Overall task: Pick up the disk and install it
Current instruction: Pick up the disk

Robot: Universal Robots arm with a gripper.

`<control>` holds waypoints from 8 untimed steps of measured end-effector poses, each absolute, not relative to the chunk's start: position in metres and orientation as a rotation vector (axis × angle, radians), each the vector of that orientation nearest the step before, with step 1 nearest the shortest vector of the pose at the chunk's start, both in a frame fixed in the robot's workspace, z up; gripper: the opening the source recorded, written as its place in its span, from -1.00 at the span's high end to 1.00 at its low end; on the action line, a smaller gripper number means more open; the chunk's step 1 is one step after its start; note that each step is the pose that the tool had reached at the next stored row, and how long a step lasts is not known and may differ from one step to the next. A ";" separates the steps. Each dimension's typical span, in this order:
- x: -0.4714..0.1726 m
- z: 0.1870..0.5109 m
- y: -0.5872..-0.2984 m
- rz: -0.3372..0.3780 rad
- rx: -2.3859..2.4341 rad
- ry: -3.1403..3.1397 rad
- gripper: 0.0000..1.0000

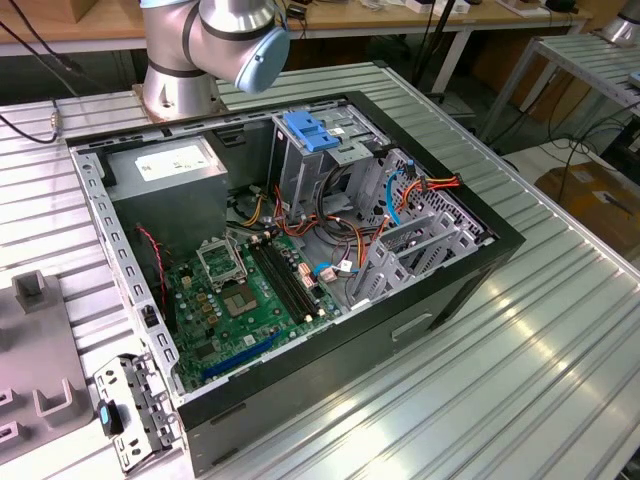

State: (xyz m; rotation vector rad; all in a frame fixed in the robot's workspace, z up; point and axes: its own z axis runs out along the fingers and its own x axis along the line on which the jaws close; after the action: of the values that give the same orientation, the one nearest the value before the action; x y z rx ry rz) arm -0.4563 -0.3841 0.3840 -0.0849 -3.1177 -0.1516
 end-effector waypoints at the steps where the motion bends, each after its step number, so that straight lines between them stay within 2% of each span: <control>1: -0.456 0.384 -0.384 -0.152 -0.085 -3.118 0.79; 8: -0.457 0.384 -0.384 -0.151 -0.029 -3.117 0.79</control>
State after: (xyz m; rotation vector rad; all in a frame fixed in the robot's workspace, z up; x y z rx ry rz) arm -0.4566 -0.3841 0.3839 -0.0293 -3.1172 -0.1511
